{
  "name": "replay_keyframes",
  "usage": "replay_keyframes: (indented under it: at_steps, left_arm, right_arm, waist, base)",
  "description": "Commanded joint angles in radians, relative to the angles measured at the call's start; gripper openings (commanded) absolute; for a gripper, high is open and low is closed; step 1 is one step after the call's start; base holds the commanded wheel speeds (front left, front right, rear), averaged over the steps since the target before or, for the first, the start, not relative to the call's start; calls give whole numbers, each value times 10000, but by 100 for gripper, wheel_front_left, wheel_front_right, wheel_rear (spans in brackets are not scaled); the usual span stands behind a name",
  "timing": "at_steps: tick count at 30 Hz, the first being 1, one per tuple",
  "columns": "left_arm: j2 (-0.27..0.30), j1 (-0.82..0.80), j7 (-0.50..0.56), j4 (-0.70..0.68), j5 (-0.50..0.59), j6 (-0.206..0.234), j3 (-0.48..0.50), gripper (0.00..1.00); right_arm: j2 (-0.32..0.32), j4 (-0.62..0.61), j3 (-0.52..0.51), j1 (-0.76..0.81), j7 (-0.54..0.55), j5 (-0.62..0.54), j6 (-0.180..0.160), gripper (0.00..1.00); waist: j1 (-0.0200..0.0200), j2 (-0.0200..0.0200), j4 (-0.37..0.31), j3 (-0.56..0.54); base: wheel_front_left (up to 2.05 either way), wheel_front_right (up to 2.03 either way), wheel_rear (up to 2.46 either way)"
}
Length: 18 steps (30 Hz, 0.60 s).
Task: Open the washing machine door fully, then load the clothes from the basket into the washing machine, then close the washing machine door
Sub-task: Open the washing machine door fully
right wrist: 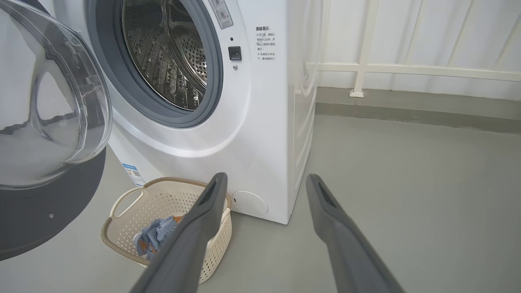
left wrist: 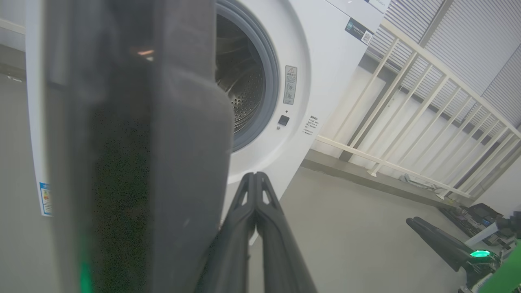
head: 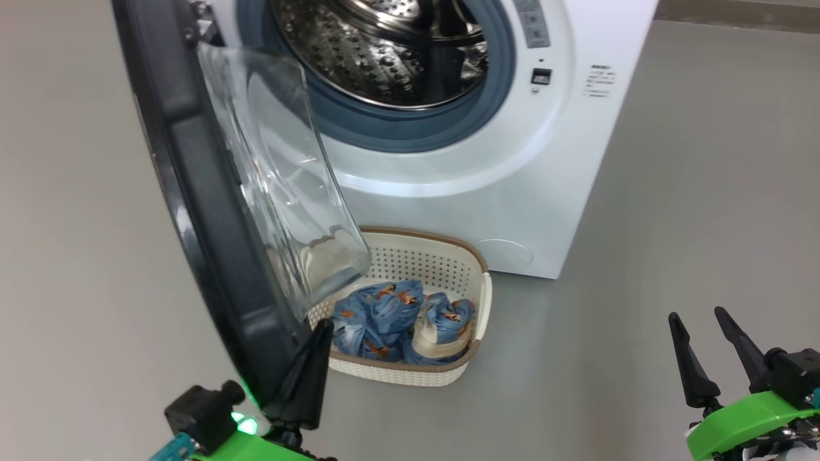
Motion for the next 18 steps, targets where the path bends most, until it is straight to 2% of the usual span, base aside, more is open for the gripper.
replay_keyframes:
  at_steps: [1,18]
  left_arm:
    - [332,-219,-63,-307,-46,293,765,0]
    - [891,-34,-117,-563,-137,960,2080,0]
  right_arm:
    - [-167,-266,146,-60,-122,-133,16,100]
    - [-214,-262,363,-237,-122,-131,16,100]
  waist:
    - [0,0,303,105]
    - [0,0,1213,292]
  base:
    - [0,0,0]
    - [0,0,0]
